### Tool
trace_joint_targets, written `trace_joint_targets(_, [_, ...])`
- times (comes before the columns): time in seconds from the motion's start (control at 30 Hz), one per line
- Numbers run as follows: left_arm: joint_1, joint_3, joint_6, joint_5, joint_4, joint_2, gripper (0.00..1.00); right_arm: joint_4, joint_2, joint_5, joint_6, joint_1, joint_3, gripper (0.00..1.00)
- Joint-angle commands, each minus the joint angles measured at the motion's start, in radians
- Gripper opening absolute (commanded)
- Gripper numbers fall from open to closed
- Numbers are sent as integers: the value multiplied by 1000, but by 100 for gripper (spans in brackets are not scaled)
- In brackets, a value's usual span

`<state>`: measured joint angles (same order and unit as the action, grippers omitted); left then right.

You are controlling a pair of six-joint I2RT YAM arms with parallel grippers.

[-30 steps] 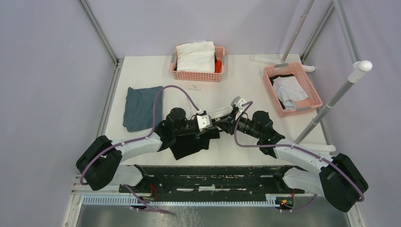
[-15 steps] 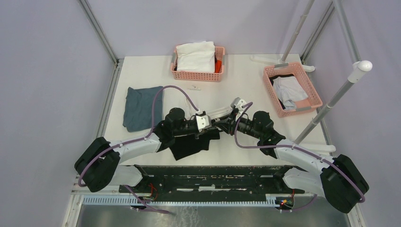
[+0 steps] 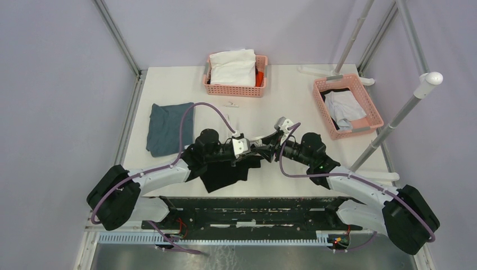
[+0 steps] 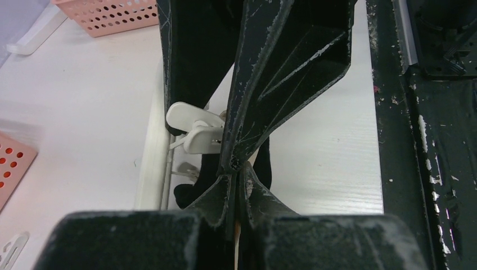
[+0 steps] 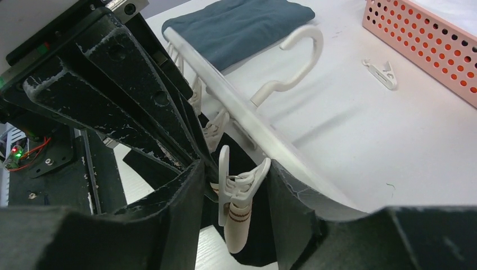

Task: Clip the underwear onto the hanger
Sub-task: Clamp the underwear onto the hanger, then pick up the hanger at the center of the board.

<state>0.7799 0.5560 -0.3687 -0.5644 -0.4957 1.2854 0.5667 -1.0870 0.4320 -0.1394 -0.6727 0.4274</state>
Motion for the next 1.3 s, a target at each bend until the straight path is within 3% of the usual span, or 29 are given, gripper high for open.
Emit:
trace_joint_targets(0.0, [4, 29, -41, -38, -123, -47, 3, 5, 37, 57, -1, -18, 0, 54])
trace_joint_targets(0.3, [4, 36, -78, -16, -41, -46, 4, -65, 136, 14, -32, -19, 5, 65])
trace_joint_targets(0.4, [4, 37, -99, -18, 21, -48, 10, -150, 198, -74, -39, -19, 0, 66])
trace_joint_targets(0.5, [4, 18, -75, -18, 25, -65, 26, -257, 255, -163, -60, -19, -7, 67])
trace_joint_targets(0.6, [3, -10, -39, -16, 5, -88, 35, -310, 312, -212, -67, -18, -32, 67])
trace_joint_targets(0.8, [5, -67, 102, 8, -40, -150, 39, -419, 400, -297, -71, -18, -49, 67])
trace_joint_targets(0.9, [4, -100, 223, 121, -65, -204, 43, -498, 415, -358, -88, -18, -34, 67])
trace_joint_targets(1.0, [4, -104, 402, 321, -49, -249, 48, -576, 400, -383, -101, -18, -6, 68])
trace_joint_targets(1.27, [5, 12, 814, 741, 367, -290, 54, -687, 288, -343, -113, -19, 64, 69])
